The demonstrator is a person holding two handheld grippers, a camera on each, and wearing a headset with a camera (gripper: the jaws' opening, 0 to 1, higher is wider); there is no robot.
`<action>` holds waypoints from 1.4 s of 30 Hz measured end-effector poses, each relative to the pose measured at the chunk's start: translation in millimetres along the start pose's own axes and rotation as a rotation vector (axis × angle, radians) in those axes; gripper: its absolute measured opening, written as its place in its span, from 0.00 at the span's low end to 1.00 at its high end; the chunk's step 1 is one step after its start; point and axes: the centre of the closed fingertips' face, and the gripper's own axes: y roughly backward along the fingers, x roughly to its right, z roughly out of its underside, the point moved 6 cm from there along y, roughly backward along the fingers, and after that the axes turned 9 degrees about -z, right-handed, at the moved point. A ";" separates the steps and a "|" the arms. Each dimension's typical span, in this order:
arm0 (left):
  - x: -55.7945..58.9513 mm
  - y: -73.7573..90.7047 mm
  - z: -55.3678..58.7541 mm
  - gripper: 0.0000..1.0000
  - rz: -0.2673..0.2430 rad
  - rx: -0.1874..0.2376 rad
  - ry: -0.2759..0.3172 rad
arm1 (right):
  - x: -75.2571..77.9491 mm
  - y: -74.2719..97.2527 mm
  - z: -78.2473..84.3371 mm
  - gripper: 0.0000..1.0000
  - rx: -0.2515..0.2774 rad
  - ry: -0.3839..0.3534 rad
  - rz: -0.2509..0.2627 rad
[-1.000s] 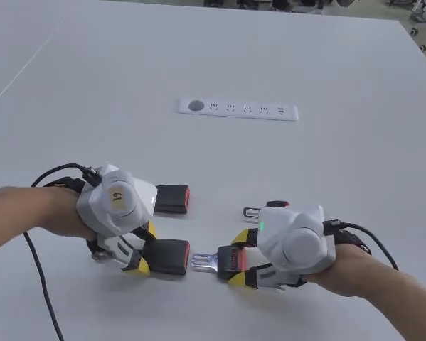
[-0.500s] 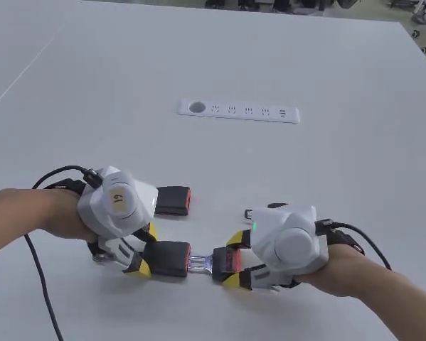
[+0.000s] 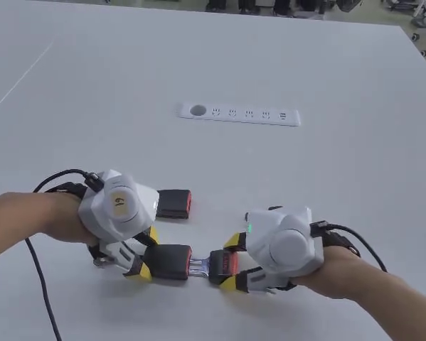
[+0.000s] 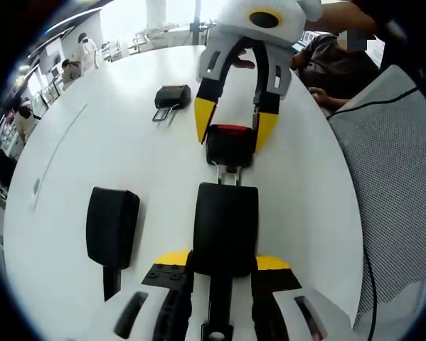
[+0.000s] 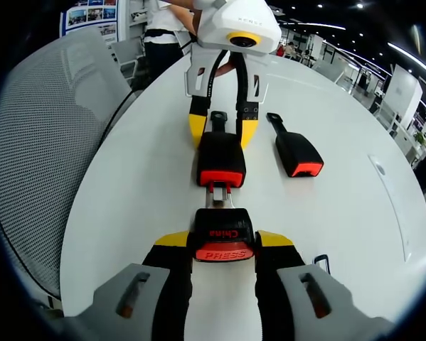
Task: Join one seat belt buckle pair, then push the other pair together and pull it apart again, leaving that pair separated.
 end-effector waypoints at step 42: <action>0.9 0.2 2.3 0.31 -0.013 0.012 -0.007 | 1.5 -8.8 -6.8 0.30 0.008 -0.044 0.003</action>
